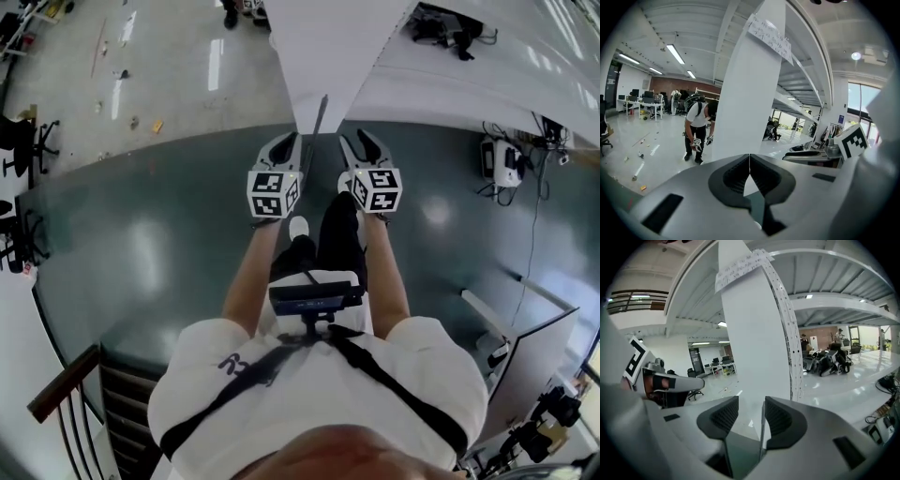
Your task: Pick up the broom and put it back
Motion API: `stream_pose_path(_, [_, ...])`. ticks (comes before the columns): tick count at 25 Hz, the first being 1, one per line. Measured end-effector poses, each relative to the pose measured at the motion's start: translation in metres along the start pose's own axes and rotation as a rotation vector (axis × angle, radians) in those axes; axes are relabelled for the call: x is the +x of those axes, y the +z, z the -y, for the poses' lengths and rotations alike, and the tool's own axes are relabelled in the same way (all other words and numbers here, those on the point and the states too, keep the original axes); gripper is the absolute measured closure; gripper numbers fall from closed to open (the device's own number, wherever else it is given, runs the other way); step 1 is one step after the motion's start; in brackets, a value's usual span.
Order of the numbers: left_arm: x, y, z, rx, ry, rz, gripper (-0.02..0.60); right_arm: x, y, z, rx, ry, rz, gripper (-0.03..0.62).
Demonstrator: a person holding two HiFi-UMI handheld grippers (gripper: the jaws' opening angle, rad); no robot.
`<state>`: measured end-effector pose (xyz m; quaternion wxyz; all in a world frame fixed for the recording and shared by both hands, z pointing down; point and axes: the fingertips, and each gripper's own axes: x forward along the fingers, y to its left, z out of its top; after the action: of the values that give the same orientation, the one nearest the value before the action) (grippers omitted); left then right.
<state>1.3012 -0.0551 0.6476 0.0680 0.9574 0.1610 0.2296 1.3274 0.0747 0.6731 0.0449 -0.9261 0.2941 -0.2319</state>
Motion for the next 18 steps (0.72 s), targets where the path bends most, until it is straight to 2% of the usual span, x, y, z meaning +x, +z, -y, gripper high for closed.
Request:
stream_pose_path(7, [-0.051, 0.052, 0.021, 0.034, -0.025, 0.116, 0.569, -0.047, 0.073, -0.057, -0.045, 0.035, 0.169, 0.411])
stream_pose_path(12, [-0.076, 0.091, 0.024, 0.063, -0.019, 0.199, 0.569, -0.074, 0.125, -0.073, -0.142, -0.035, 0.257, 0.413])
stream_pose_path(18, [-0.113, 0.138, 0.022, 0.091, -0.007, 0.298, 0.569, -0.099, 0.168, -0.108, -0.163, -0.015, 0.352, 0.413])
